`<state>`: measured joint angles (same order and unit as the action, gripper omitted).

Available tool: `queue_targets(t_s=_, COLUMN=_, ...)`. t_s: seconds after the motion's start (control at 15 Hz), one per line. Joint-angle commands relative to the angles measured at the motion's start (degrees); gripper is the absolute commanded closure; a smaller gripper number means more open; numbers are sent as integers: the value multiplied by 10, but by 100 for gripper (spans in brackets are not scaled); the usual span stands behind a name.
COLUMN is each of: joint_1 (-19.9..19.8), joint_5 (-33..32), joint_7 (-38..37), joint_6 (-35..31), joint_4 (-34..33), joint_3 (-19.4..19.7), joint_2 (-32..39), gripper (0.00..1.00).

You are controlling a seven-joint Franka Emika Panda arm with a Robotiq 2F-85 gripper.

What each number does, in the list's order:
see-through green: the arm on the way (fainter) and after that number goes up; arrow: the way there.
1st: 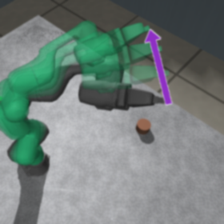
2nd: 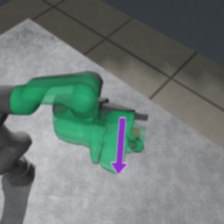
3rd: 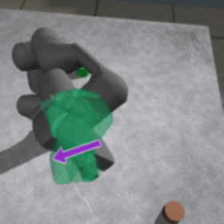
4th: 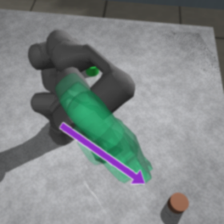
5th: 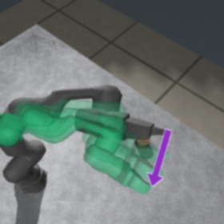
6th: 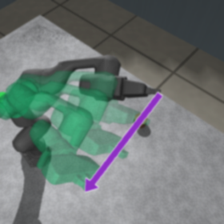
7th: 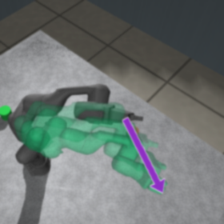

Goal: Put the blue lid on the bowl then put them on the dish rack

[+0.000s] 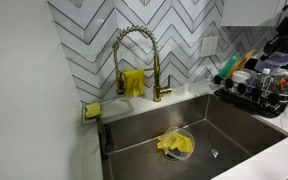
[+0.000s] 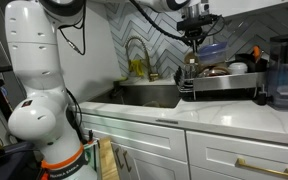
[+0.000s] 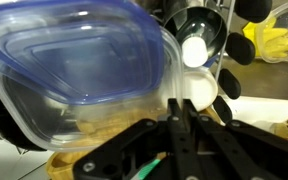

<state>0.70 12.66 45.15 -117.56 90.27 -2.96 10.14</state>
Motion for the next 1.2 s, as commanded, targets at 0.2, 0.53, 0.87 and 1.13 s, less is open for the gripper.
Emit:
queue_targets(t_s=0.2, joint_1=-26, joint_5=83, joint_7=40, joint_6=17, joint_4=-25, joint_3=-14, joint_2=42, gripper=98)
queue_targets(t_s=0.53, joint_1=-36, joint_5=126, joint_7=49, joint_6=47, joint_4=-39, joint_3=-17, joint_2=54, gripper=98)
queue_targets(t_s=0.87, joint_1=-34, joint_5=115, joint_7=7, joint_6=50, joint_4=-40, joint_3=-9, joint_2=56, gripper=98)
queue_targets(t_s=1.13, joint_1=-32, joint_5=107, joint_7=-28, joint_6=44, joint_4=-37, joint_3=-8, joint_2=53, gripper=98)
